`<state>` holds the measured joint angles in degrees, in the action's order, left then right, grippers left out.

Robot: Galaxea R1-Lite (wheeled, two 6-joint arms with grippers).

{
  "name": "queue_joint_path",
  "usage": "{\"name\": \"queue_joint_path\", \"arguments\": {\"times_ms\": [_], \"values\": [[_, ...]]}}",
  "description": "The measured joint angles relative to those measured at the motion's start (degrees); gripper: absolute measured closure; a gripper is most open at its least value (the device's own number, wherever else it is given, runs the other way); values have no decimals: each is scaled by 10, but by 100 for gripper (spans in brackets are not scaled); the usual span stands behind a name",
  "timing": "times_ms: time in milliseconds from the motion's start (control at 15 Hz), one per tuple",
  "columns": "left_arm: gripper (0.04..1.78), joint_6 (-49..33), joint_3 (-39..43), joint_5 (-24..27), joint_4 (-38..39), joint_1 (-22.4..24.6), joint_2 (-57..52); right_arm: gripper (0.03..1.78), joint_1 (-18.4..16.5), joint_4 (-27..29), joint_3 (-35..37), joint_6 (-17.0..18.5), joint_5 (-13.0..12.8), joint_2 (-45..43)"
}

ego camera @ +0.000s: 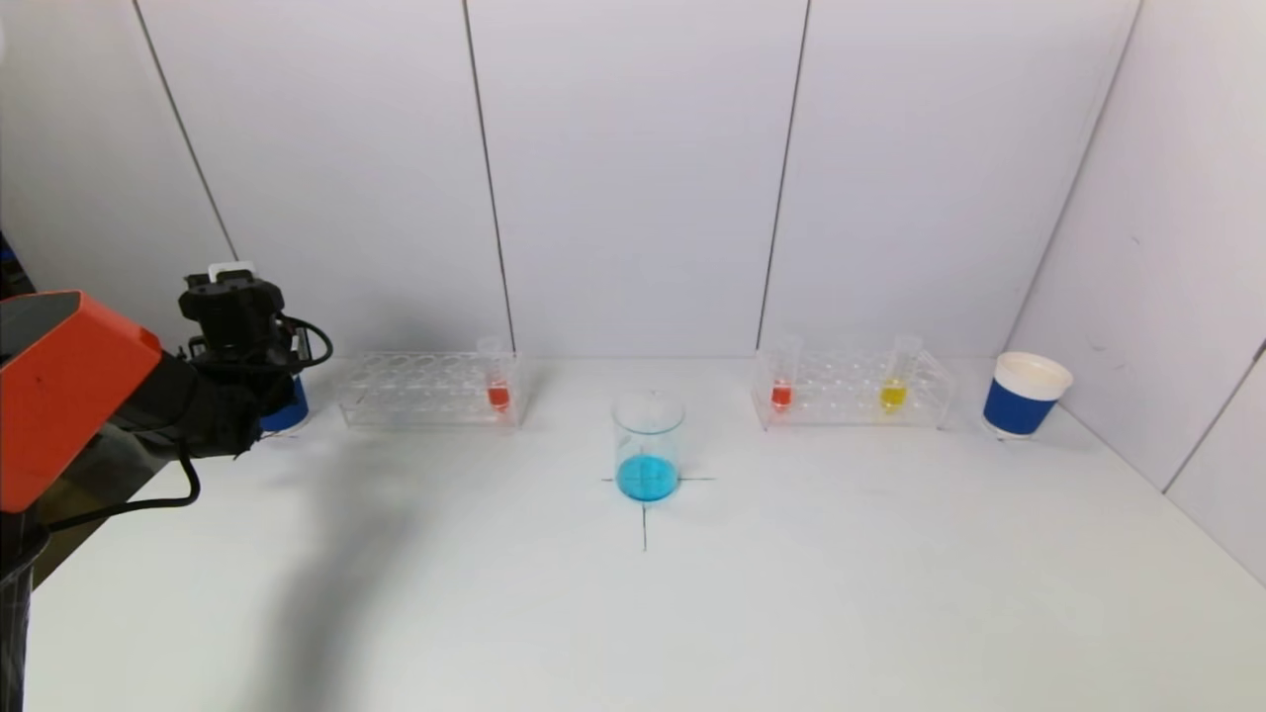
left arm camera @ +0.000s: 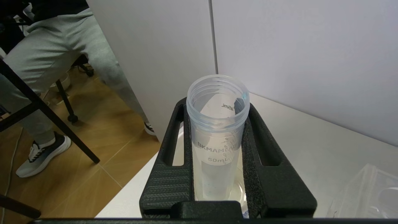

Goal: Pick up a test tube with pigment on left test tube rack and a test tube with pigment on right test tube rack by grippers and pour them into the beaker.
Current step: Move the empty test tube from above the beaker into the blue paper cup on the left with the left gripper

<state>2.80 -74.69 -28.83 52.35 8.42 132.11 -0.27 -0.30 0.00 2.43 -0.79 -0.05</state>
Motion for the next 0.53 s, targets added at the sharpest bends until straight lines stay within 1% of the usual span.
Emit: {"name": "queue_joint_path", "arguments": {"times_ms": [533], "values": [[135,-4,1,0,0,0,-2,4,0,0,0,0,0,0]]}}
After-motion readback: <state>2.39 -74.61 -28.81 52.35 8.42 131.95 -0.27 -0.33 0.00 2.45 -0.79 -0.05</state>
